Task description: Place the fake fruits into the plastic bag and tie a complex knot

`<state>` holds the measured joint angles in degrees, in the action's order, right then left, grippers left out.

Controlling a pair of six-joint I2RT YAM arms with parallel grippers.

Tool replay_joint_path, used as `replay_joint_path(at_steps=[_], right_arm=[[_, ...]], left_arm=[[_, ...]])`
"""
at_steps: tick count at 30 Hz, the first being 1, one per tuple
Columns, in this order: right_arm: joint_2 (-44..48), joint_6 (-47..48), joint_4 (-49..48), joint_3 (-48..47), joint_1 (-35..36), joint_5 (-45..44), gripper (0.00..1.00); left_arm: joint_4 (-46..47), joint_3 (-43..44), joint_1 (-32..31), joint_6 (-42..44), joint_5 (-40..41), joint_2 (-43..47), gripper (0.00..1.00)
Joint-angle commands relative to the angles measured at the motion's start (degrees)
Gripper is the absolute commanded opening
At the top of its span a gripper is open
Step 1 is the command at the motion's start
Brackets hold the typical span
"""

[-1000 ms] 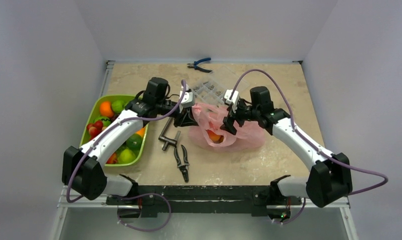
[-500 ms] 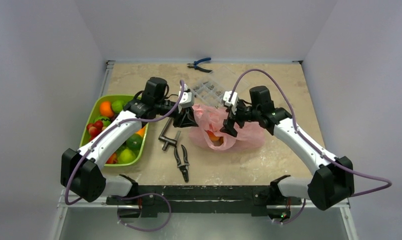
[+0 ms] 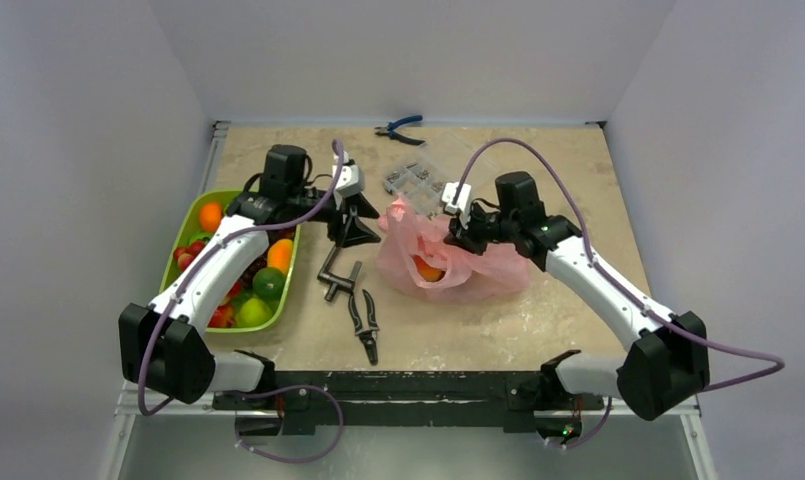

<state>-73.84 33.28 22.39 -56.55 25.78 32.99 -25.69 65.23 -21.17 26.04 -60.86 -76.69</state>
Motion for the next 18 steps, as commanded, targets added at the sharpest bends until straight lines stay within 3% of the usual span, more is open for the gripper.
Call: replay_joint_path(at_steps=[1, 7, 10, 15, 18], right_arm=[[4.49, -2.55, -3.15, -1.84, -0.76, 2.89, 0.03], [8.0, -6.89, -10.18, 3.23, -2.48, 5.02, 0.0], [7.59, -6.79, -9.71, 2.77, -2.77, 5.17, 0.0], [7.49, -9.42, -10.72, 2.68, -4.44, 6.04, 0.0], [8.43, -12.21, -13.42, 4.65, -5.34, 7.16, 0.0]], left_arm=[[-1.11, 4.99, 5.47, 3.04, 2.65, 1.21, 0.62], [-7.66, 12.65, 6.84, 16.76, 4.71, -5.51, 0.71], [-8.4, 14.9, 6.52, 21.09, 1.26, -7.88, 0.85], [-5.56, 20.47, 6.82, 20.21, 3.62, -10.32, 0.86], [-13.63, 25.83, 6.79, 23.33, 1.06, -12.56, 0.87]])
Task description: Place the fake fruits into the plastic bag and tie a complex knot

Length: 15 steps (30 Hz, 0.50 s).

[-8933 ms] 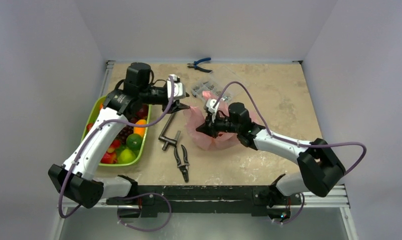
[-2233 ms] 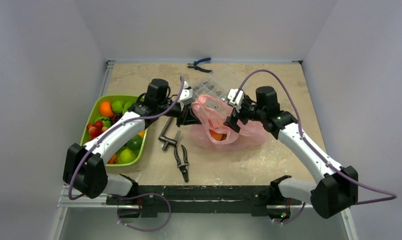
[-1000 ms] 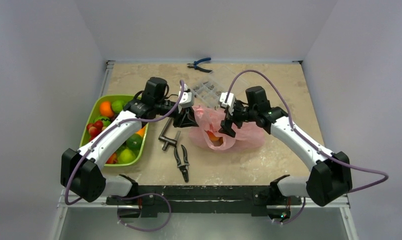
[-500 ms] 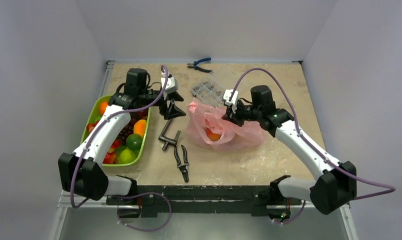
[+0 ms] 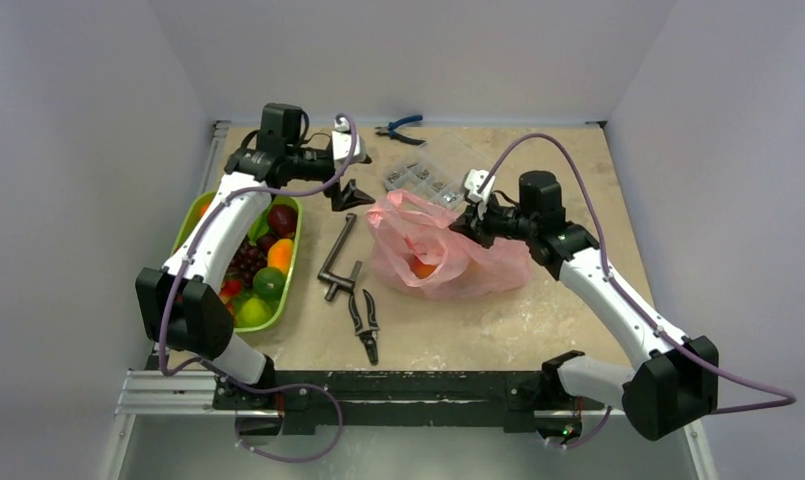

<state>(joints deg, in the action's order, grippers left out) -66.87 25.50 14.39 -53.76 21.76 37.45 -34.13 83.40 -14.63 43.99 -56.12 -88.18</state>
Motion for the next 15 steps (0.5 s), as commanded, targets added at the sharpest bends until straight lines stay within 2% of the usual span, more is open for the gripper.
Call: replay_joint_path(at_steps=[1, 4, 8, 11, 15], right_arm=[[1.84, -4.82, -6.25, 2.58, -1.46, 3.19, 0.0], [2.48, -5.97, -8.54, 3.94, -1.48, 3.99, 0.0], [1.93, -5.95, -7.94, 3.18, -1.59, 4.46, 0.0], [2.16, -5.54, -7.81, 3.08, -1.64, 5.05, 0.0], [2.65, -5.63, -8.68, 3.61, -2.01, 5.65, 0.0]], left_arm=[[-8.68, 9.27, -0.41, 8.0, -4.54, -1.57, 0.87], [-15.42, 9.54, -3.15, 14.52, -5.63, -1.87, 0.89], [-14.77, 7.75, -6.38, 17.1, -4.77, -1.77, 0.89], [-11.07, 7.27, -7.66, 15.24, -3.98, -2.08, 0.88], [-10.08, 8.44, -8.12, 13.62, -3.41, -3.68, 0.8]])
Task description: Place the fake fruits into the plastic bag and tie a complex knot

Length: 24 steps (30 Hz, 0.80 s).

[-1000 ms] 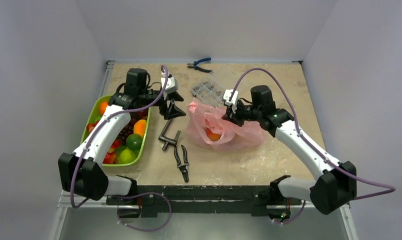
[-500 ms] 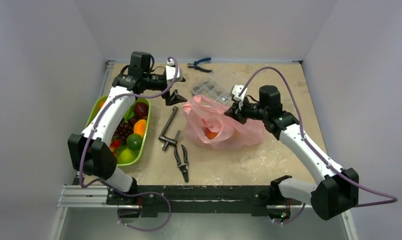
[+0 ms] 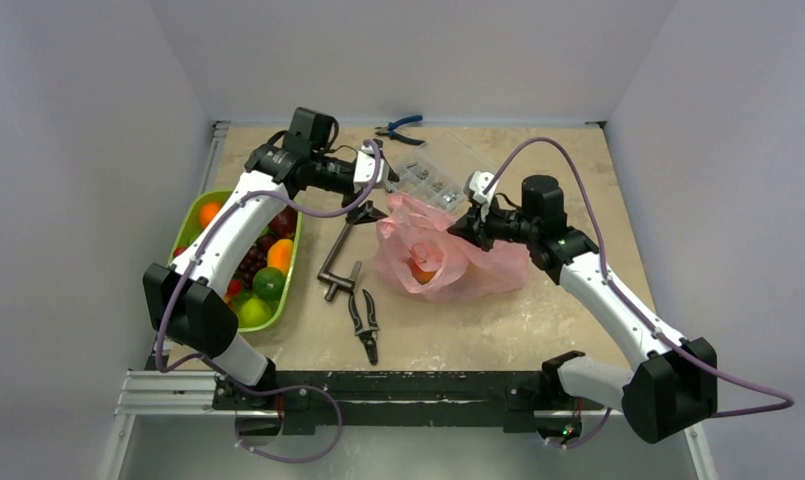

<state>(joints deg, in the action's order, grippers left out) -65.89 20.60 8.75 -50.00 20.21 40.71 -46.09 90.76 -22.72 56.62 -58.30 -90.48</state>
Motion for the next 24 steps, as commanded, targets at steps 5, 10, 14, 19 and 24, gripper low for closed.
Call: replay_joint_path(at_steps=[5, 10, 14, 19, 24], right_arm=[[1.45, 0.2, -3.0, 0.29, -0.54, 3.61, 0.11], [-0.56, 4.59, 0.33, -0.93, -0.53, 5.03, 0.77], [-3.0, 4.61, -2.31, -0.52, -0.52, 3.86, 0.88], [-5.88, 5.68, -3.06, -0.76, -0.53, 5.45, 0.89], [-5.74, 3.86, -3.01, -0.03, -0.22, 8.08, 0.99]], left_arm=[[2.67, 1.65, -0.39, -0.54, -0.85, -2.19, 0.4], [4.2, 1.94, -0.39, -2.87, -2.71, -1.68, 0.06], [6.06, 1.96, -0.39, -5.56, -3.88, -1.4, 0.0], [9.01, 1.95, -0.39, -9.45, -2.57, -1.53, 0.0], [12.95, 2.29, -0.39, -14.61, -1.8, -2.19, 0.0]])
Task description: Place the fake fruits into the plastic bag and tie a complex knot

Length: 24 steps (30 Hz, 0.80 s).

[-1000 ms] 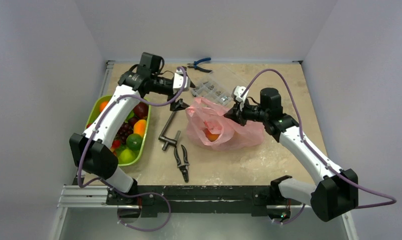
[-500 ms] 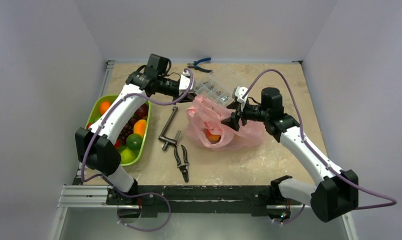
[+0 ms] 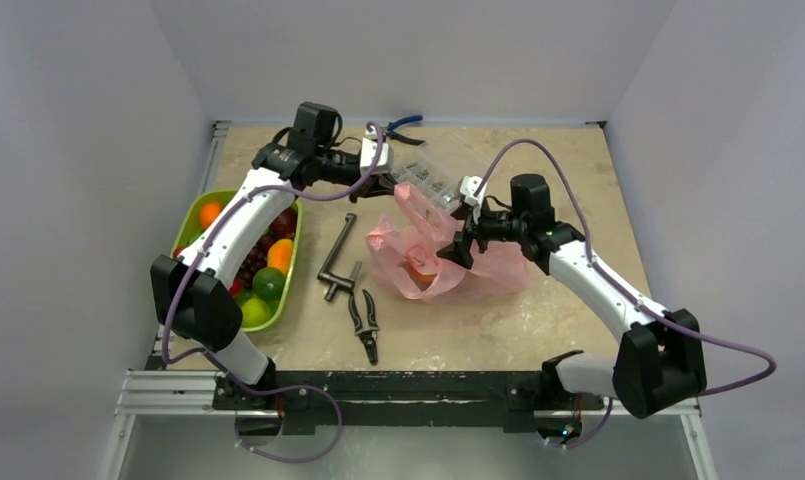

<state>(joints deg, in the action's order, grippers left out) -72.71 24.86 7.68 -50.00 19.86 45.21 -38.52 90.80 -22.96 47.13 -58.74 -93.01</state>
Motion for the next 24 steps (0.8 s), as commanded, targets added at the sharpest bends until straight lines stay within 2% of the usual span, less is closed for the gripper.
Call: replay_joint_path(at_steps=[1, 3, 5, 10, 11, 13, 14, 15, 18, 20, 22, 23, 24], right_arm=[[1.2, -0.55, -1.93, -0.06, 0.3, 3.6, 0.99], [1.25, -0.57, -2.6, 0.27, 0.38, 3.28, 0.96], [0.91, -0.29, -2.96, 0.34, 0.45, 2.6, 0.84], [0.15, 0.69, -1.9, 0.24, 0.12, 3.51, 0.25], [0.26, 1.13, -1.0, -0.01, -0.17, 3.53, 0.17], [0.73, 2.16, 0.85, -0.52, -0.86, 3.92, 0.04], [1.11, 2.22, 1.14, -0.5, -1.1, 4.09, 0.01], [1.53, 2.33, 1.4, -0.39, -1.29, 4.28, 0.0], [2.8, 3.02, 2.33, 0.04, -1.53, 5.24, 0.0], [3.36, 3.7, 3.21, 0.16, -1.49, 6.08, 0.0], [3.69, 3.99, 3.83, 0.17, -1.52, 6.64, 0.0], [3.79, 4.23, 4.19, 0.1, -1.49, 6.91, 0.0], [3.85, 4.31, 4.37, 0.08, -1.53, 7.14, 0.0]], left_arm=[[5.97, 2.46, -0.15, -6.17, -1.31, 0.16, 0.0], [6.2, 2.87, -0.15, -6.86, -1.77, -0.06, 0.0], [7.75, 2.72, -0.15, -8.48, -1.83, -0.07, 0.0], [9.71, 3.43, 0.85, -12.9, -1.83, -0.11, 0.0], [8.82, 3.7, 1.79, -12.94, -2.31, 0.07, 0.06], [4.83, 4.24, 5.0, -12.49, -4.61, 0.85, 0.5], [2.33, 4.3, 7.15, -11.31, -5.22, 1.35, 0.66], [-1.99, 4.29, 9.06, -7.77, -5.42, 1.91, 0.72], [-17.01, 2.93, 15.24, 10.49, -2.7, 3.53, 0.75], [-23.6, 1.19, 19.1, 17.59, -2.64, 4.11, 0.77], [-35.34, 0.16, 19.99, 32.19, -2.2, 4.36, 0.95], [-36.97, -1.84, 19.9, 36.27, -3.22, 5.4, 0.99], [-35.17, -4.15, 19.51, 36.11, -4.57, 7.16, 1.0]])
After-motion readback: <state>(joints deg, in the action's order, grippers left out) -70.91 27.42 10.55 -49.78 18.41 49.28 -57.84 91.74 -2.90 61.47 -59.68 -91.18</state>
